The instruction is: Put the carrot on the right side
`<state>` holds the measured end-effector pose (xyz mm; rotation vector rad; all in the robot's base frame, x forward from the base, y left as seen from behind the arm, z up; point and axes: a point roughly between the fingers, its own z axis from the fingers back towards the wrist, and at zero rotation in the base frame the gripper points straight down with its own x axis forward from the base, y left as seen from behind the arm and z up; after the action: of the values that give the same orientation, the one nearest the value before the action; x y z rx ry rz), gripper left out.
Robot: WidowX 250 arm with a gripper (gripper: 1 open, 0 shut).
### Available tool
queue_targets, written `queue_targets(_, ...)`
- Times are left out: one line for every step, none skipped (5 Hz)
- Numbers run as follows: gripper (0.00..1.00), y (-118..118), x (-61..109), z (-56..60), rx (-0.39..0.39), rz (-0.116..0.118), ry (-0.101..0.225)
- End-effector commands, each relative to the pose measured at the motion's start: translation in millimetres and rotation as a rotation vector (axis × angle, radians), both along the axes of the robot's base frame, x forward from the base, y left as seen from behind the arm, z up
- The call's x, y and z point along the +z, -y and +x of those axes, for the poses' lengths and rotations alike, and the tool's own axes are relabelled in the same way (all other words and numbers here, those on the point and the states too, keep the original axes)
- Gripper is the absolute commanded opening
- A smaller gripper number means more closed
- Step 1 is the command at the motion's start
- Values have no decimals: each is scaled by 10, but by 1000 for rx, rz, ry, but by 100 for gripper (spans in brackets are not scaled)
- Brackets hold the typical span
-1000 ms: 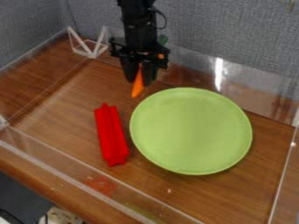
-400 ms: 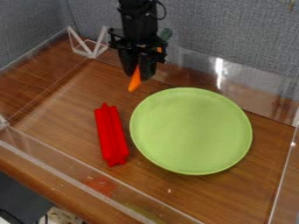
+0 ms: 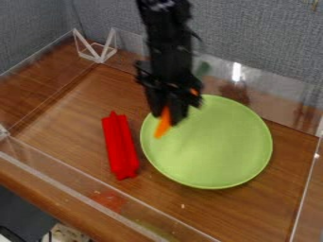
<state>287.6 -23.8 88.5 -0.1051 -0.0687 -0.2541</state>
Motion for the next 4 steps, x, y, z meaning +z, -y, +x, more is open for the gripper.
queue_targets(0,217,15,-65,-76,-16,36)
queue_targets(0,312,-141,-176,-139,-33,9)
queue_targets(100,348,-201,-252,-172,-40,5)
queue_targets(100,388,-186,-313,-133,-24,16)
